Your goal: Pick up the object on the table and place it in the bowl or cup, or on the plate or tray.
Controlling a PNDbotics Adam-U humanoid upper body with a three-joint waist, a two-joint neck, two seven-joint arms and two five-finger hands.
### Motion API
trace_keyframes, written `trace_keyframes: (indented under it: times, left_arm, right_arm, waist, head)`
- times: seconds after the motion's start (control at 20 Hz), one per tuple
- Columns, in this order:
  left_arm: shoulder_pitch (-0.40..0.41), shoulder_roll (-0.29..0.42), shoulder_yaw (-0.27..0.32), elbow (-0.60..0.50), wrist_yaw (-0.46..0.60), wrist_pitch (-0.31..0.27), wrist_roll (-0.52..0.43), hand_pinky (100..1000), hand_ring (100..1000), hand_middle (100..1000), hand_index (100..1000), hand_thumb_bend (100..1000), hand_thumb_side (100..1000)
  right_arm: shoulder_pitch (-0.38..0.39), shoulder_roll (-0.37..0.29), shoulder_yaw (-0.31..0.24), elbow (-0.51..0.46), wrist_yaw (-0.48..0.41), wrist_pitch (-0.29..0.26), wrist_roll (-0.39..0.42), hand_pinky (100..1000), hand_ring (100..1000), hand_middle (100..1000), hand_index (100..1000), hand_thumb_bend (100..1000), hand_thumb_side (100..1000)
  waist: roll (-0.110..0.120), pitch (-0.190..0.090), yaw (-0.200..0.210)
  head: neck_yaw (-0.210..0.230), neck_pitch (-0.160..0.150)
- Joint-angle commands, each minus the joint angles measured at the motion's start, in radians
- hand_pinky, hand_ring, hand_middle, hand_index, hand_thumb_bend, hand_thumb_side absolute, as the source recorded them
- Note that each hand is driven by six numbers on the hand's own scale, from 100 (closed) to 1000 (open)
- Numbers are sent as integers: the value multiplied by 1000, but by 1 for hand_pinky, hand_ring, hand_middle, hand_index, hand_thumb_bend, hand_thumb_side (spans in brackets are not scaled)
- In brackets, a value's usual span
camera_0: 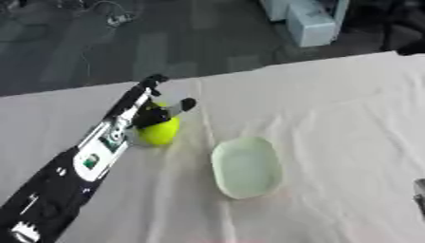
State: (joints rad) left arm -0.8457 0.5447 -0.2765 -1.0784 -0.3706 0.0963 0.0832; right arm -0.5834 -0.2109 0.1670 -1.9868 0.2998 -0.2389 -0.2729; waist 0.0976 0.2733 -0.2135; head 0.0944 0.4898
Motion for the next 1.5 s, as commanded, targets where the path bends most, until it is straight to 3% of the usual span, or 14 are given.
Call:
trace_keyframes:
  times: [0.05,0.2,0.35,0.8,1.1,1.5]
  left_arm:
    - [-10,24,0,-28,-15,0,-5,763,856,1000,991,839,875]
    - [0,30,1,-46,-14,2,-13,767,860,1000,1000,1000,737]
    - [13,36,6,-54,-13,10,-24,776,868,1000,1000,1000,646]
    - [38,49,12,-66,-19,25,-88,774,880,1000,1000,997,580]
    - [40,51,17,-62,-23,50,-139,690,832,1000,1000,944,442]
    - [42,47,22,-56,-36,71,-161,648,804,1000,1000,930,421]
  right_arm:
    - [-17,0,-1,-13,-2,-5,0,570,834,894,933,100,1000]
    - [-17,1,-1,-13,-3,-5,-1,570,834,894,932,100,1000]
    - [-19,2,-1,-13,-6,-6,-1,570,834,894,932,100,1000]
    - [-21,2,0,-13,-14,-6,2,568,834,894,929,100,1000]
    - [-23,3,0,-13,-18,-7,4,568,834,893,927,100,1000]
    - [-24,4,0,-13,-21,-8,4,566,834,892,927,100,1000]
  waist:
    - [-7,-15,2]
    - [-9,-15,3]
    - [-10,-14,3]
    - [-20,-7,9]
    - [-26,-4,10]
    - [-30,2,6]
  head:
    - [8,-7]
    - [9,-5]
    - [10,-7]
    - [12,-8]
    - [14,-9]
    - [14,-11]
